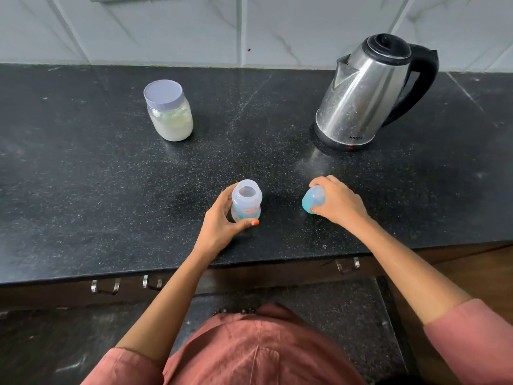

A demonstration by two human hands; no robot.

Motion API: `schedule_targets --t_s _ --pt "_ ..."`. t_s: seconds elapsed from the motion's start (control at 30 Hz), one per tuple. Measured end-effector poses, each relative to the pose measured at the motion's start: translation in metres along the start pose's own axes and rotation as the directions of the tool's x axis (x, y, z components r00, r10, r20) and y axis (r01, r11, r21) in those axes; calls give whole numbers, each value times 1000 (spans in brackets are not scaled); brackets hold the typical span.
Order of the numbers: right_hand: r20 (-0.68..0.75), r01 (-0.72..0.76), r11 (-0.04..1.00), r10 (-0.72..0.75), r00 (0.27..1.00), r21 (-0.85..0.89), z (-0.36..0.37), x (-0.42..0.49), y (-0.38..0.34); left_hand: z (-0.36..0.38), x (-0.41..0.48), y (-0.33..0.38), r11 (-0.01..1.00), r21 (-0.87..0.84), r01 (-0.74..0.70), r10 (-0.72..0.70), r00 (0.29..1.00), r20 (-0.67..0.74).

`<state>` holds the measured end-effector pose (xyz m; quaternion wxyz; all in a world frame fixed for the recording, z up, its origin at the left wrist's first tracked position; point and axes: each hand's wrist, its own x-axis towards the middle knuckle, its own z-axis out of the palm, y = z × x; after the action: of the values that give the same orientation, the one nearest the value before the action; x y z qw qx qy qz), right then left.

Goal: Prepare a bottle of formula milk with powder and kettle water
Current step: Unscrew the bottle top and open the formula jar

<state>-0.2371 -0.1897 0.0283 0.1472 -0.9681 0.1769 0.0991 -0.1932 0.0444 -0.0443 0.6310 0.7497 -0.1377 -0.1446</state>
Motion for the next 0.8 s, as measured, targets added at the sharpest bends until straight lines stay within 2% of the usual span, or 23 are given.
schedule_targets --t_s 0.1,0.23,0.37,0.57,0.7,0.8 --pt "26 18 998 -16 1000 -68 -4 2 0 -5 0 -3 1000 3 6 -6 1000 -11" --pt "-12 58 997 -59 998 -56 -24 7 -7 -15 -3 -3 1000 -6 12 -13 1000 -22" --pt "0 170 980 -171 985 103 -39 23 -26 -24 -8 -2 1000 5 6 -6 998 -63" --pt "18 351 884 -375 927 309 -30 65 -81 -45 -4 4 999 1 -45 44 974 -224" --pt "51 369 857 -413 909 359 -22 96 -116 -72 23 4 999 20 -44 48 935 -353" --pt "100 347 845 -418 903 406 -19 119 -142 -97 48 3 998 62 -6 29 921 -388"
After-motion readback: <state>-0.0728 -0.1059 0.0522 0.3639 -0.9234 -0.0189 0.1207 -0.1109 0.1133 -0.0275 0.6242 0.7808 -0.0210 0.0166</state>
